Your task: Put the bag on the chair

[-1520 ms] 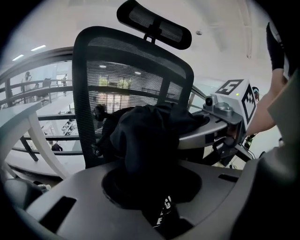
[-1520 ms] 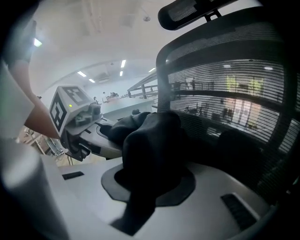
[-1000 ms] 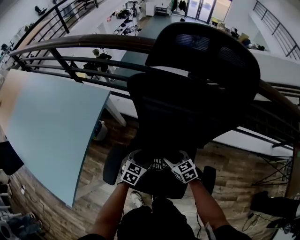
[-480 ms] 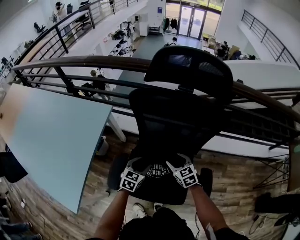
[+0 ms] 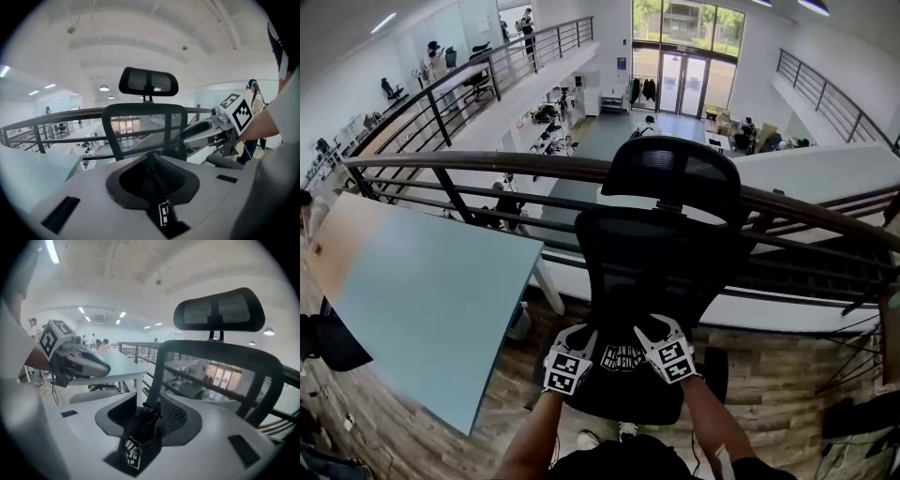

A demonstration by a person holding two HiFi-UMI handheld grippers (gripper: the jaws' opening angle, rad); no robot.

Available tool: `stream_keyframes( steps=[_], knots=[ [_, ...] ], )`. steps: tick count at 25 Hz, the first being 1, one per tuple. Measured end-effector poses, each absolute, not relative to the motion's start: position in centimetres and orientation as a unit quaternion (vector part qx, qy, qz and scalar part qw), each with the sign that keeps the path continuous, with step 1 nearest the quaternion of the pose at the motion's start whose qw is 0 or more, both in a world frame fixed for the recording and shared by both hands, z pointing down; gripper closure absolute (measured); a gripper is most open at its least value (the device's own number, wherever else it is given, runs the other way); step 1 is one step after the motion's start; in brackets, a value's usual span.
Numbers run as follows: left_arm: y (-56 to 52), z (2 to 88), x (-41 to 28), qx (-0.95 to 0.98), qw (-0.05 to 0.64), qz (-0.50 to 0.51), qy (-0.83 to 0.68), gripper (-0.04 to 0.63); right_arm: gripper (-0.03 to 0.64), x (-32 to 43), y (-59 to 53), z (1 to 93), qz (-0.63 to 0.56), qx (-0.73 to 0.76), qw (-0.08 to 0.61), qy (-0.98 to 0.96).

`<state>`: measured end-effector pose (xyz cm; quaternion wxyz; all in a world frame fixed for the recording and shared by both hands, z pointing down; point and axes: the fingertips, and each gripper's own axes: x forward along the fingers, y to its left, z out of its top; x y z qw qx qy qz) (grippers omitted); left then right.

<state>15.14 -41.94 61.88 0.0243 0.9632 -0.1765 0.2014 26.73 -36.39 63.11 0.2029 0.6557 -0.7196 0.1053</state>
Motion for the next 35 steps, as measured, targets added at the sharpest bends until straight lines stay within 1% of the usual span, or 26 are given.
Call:
stream_keyframes(
  steps=[2,6,9,12,19,35],
  knots=[
    [-42.0,60.5,14.5,0.964,0.020,0.188,-0.187,0.552,0.469,26.3,-36.5,61.5,0.090,0.661,0.194,-0.719],
    [-42.0,59.9,13.6,0.966,0.017,0.174,-0.191,0.572,0.563,25.1,-37.1,59.3,0.061,0.673,0.173,-0.717],
    [-42.1,58.5,13.3,0.973,0.038,0.145,-0.176,0.583,0.594,23.9,-37.8,57.1,0.037,0.681,0.151,-0.716],
    [-39.9,55.3,13.8,0.979,0.064,0.107,-0.159,0.583,0.597,22.4,-36.3,54.2,0.014,0.684,0.134,-0.717],
    [-38.0,52.2,14.0,0.986,0.051,0.080,-0.134,0.584,0.598,21.8,-34.8,51.9,0.010,0.686,0.097,-0.721],
    [-38.8,51.3,13.0,0.987,0.049,0.089,-0.122,0.583,0.597,20.8,-36.0,49.4,-0.017,0.681,0.118,-0.722]
  ],
)
